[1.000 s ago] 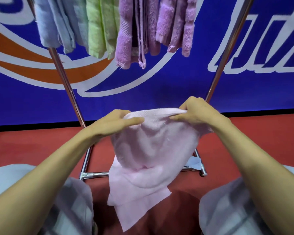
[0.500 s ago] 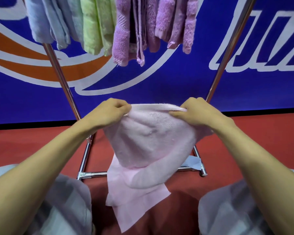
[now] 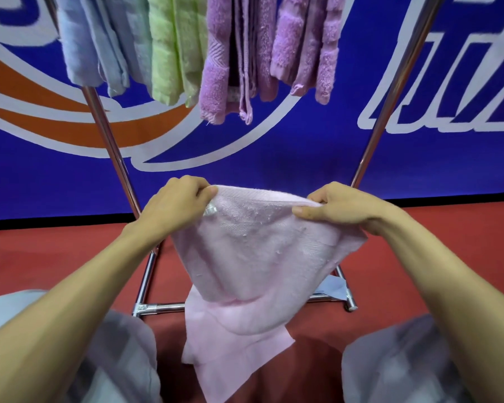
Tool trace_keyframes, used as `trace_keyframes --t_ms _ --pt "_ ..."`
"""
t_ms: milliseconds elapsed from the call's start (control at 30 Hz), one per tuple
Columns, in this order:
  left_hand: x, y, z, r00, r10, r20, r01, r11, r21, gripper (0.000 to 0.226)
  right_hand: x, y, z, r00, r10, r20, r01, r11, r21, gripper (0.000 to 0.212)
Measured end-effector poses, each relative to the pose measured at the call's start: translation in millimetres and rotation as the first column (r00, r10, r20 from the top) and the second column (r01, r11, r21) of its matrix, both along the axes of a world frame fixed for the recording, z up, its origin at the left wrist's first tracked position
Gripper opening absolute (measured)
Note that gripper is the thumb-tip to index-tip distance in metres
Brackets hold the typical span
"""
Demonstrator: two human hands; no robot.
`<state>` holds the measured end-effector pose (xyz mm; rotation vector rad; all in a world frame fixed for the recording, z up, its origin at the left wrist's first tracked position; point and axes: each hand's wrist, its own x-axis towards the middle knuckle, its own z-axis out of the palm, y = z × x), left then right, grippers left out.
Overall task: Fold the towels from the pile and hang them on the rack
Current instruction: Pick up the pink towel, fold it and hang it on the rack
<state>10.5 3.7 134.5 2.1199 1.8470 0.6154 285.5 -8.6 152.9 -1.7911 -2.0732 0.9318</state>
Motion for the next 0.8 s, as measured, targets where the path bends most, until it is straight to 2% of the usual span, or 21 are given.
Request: trace_keyframes --t_ms 100,233,433,567,667,800 --pt "2.8 -1.0 -1.0 0.999 0.004 0.047 -0.005 1.0 0.01 0.038 -7.0 1.2 -2.8 0.983 -0.153 -0.099 0.15 0.988 -0.038 0.051" --pt "11.3 -2.3 0.0 0.995 -0.028 0.096 0.023 0.998 0.053 0.035 -13.3 4.5 -3.3 0.874 -0.395 -0.284 0.376 0.919 -0.121 0.046" --pt "20.4 -1.8 1.0 0.986 0.003 0.167 -0.003 1.0 0.003 0.043 -13.9 4.2 -2.1 0.853 -0.335 -0.399 0.243 0.933 -0.264 0.031" --pt "23.1 -3.5 -8.2 0.917 0.079 0.391 -0.024 0.989 -0.145 0.047 -17.4 1.4 -3.8 0.777 -0.31 -0.547 0.154 0.937 -0.313 0.008" --pt "33.4 -10.7 -14.2 0.829 0.117 0.546 0.026 0.969 -0.247 0.04 -27.0 -1.8 -6.4 0.695 -0.319 -0.644 0.143 0.94 -0.311 0.006" --pt "50.5 -19.1 -13.9 0.765 0.113 0.634 0.091 0.956 -0.28 0.028 -38.9 -1.0 -9.7 0.557 -0.386 -0.735 0.222 0.922 -0.316 0.021"
